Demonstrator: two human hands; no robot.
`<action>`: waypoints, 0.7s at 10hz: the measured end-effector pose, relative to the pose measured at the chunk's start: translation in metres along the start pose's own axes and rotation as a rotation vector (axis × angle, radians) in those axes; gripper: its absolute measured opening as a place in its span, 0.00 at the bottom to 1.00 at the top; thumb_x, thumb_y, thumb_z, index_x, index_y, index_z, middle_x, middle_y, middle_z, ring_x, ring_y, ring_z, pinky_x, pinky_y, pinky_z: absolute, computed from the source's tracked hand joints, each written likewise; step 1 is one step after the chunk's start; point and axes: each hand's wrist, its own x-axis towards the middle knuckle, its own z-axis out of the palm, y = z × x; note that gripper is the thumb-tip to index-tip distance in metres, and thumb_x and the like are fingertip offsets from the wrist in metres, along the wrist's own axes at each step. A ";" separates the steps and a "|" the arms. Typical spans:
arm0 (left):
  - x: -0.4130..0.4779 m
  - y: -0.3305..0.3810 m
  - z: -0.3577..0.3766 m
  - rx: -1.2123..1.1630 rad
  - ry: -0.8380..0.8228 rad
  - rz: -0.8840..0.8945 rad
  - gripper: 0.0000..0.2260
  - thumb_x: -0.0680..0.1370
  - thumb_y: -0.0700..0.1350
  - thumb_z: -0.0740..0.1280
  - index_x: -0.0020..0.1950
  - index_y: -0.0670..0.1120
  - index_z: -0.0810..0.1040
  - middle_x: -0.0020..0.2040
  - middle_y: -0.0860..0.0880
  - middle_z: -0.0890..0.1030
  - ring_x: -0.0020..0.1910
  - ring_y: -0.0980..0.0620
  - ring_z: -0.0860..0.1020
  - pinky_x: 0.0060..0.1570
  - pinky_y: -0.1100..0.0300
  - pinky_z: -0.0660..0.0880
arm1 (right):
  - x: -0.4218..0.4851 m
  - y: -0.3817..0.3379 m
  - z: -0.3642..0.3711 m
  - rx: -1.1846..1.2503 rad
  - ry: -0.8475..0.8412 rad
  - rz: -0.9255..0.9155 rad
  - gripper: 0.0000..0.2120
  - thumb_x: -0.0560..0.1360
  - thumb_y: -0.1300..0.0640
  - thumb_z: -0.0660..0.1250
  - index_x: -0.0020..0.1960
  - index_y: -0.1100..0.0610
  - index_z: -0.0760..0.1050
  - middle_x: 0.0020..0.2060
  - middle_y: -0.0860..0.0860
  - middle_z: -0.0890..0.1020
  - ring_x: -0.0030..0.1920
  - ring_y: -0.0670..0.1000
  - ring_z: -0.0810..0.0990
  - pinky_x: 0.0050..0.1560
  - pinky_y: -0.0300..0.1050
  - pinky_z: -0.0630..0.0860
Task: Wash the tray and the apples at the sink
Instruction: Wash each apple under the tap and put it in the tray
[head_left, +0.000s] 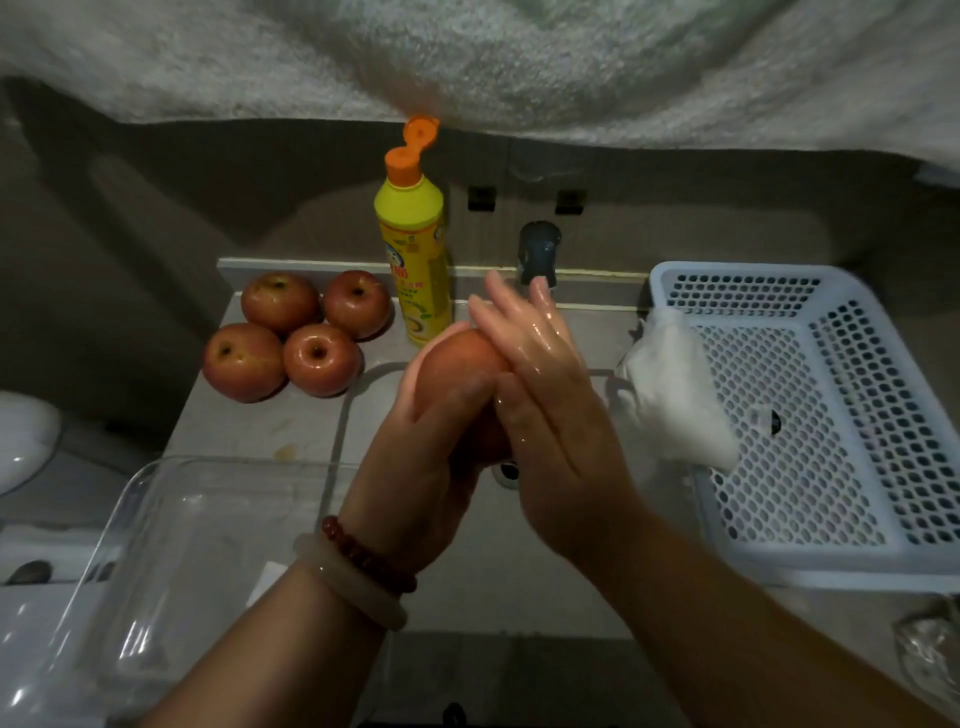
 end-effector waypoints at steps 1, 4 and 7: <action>-0.015 0.016 0.010 -0.504 0.157 -0.024 0.31 0.75 0.59 0.66 0.74 0.49 0.64 0.69 0.44 0.72 0.64 0.41 0.75 0.61 0.50 0.75 | 0.018 0.005 -0.010 0.212 -0.028 0.202 0.16 0.81 0.45 0.50 0.65 0.36 0.67 0.64 0.34 0.72 0.68 0.43 0.70 0.69 0.47 0.68; 0.004 -0.001 0.016 -0.260 0.214 -0.078 0.39 0.65 0.59 0.76 0.72 0.49 0.67 0.66 0.44 0.76 0.62 0.41 0.77 0.53 0.51 0.78 | 0.024 -0.003 -0.009 0.426 0.063 0.356 0.17 0.76 0.42 0.54 0.64 0.33 0.69 0.64 0.33 0.71 0.66 0.41 0.71 0.70 0.48 0.68; 0.005 0.001 0.032 -0.254 0.362 -0.011 0.24 0.73 0.62 0.64 0.65 0.53 0.73 0.61 0.45 0.80 0.58 0.42 0.79 0.53 0.47 0.79 | 0.002 -0.014 -0.005 0.404 0.149 0.271 0.32 0.66 0.44 0.74 0.66 0.38 0.63 0.53 0.25 0.70 0.55 0.38 0.76 0.46 0.35 0.79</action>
